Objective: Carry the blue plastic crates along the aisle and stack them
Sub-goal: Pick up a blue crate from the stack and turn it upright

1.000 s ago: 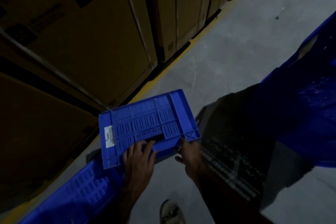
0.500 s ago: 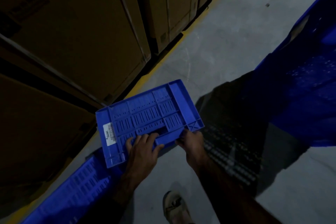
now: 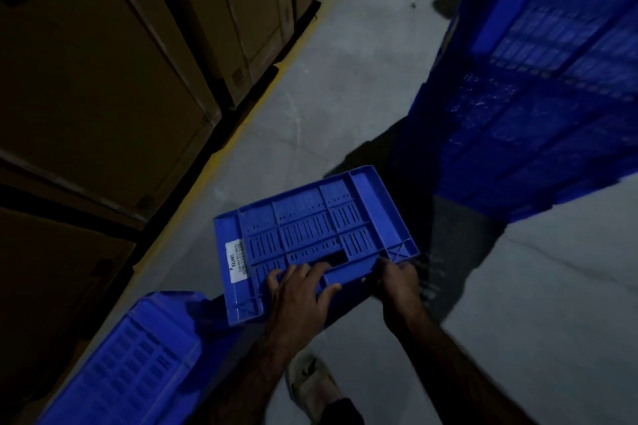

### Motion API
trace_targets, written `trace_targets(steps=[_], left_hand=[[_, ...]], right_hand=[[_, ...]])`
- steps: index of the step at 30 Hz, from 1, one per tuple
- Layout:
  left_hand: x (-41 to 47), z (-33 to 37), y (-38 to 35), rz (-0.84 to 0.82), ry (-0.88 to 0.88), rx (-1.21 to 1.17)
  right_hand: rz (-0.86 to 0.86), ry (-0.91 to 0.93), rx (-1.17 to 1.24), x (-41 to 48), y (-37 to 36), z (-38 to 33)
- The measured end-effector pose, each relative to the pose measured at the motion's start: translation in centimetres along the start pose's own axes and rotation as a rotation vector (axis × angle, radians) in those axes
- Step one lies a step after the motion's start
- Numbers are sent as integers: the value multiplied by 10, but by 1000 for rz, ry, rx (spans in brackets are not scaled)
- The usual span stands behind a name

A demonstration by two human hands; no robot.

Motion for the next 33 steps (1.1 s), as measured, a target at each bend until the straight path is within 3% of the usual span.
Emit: trace_targets(steps=[8, 14, 19, 23, 33], left_hand=[[-47, 32, -35, -200, 27, 8], [-51, 33, -42, -180, 42, -30], [-52, 28, -43, -196, 44, -52], [-50, 28, -45, -224, 40, -63], [-51, 31, -43, -326, -8, -55]], right_hand=[[-62, -50, 54, -17, 64, 39], [-66, 20, 26, -8, 63, 45], [-39, -40, -30, -4, 56, 59], [-133, -5, -60, -21, 36, 67], [39, 60, 35, -30, 39, 72]])
Point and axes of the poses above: each hand's wrist, its own x-axis towards the middle knuckle, its own y-axis out of the back of the hand, z = x × y, the point moved 8 cm from there along x, towards the middle knuckle, and after that the axes turned 4 degrees about z, right-handed, at the moved point
